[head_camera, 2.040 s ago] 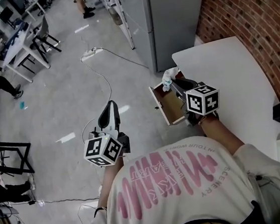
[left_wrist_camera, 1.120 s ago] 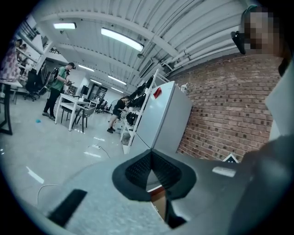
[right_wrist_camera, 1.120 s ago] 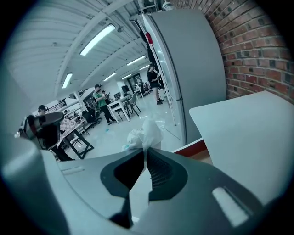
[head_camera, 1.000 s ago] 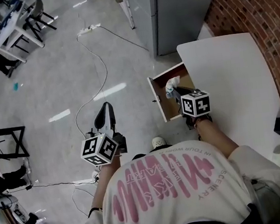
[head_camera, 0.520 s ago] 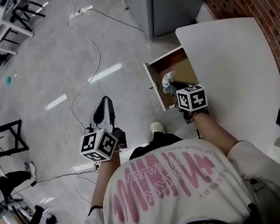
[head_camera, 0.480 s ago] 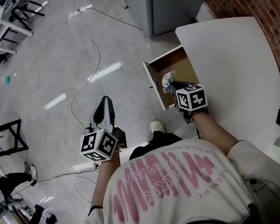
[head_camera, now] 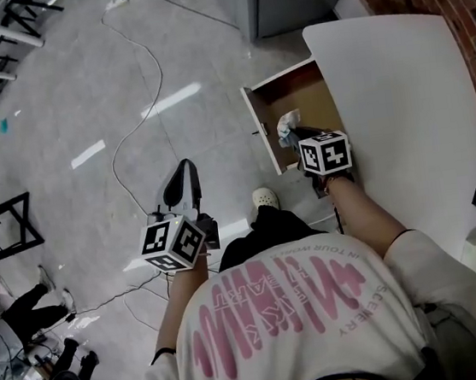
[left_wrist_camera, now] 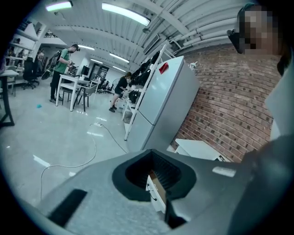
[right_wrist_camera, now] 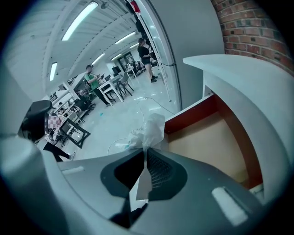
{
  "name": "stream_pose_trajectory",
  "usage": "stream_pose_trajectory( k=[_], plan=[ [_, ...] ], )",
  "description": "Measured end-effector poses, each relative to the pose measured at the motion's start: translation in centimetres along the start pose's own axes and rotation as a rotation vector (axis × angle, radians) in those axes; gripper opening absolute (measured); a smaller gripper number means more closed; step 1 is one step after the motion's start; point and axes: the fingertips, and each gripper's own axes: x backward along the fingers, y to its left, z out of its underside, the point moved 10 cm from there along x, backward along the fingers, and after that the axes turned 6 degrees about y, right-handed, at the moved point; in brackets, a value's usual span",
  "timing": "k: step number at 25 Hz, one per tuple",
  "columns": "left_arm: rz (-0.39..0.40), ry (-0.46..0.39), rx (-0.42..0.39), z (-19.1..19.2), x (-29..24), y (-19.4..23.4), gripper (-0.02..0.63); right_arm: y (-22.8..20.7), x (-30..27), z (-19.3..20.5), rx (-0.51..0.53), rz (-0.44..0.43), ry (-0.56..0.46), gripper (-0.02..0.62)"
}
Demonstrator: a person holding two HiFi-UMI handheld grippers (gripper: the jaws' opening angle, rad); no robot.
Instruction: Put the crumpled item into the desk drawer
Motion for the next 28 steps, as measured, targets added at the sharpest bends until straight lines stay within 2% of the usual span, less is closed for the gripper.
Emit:
stream_pose_trajectory(
  k=[6,13,28],
  plan=[
    [0.014,0.04,0.002,1.0,-1.0,0.0,0.005,-1.9,-2.0,1.2,-0.041,0.031,0.062,0.034],
    [-0.008,0.062,0.016,2.1,-0.9,0.5,0.005,-3.5,-4.0,2.0,-0.064,0.081,0.133,0.034],
    [-0.027,0.108,0.035,4.0,0.0,1.6,0.005,-5.6,-7.7,1.6,-0.046,0.14,0.217,0.034]
  ],
)
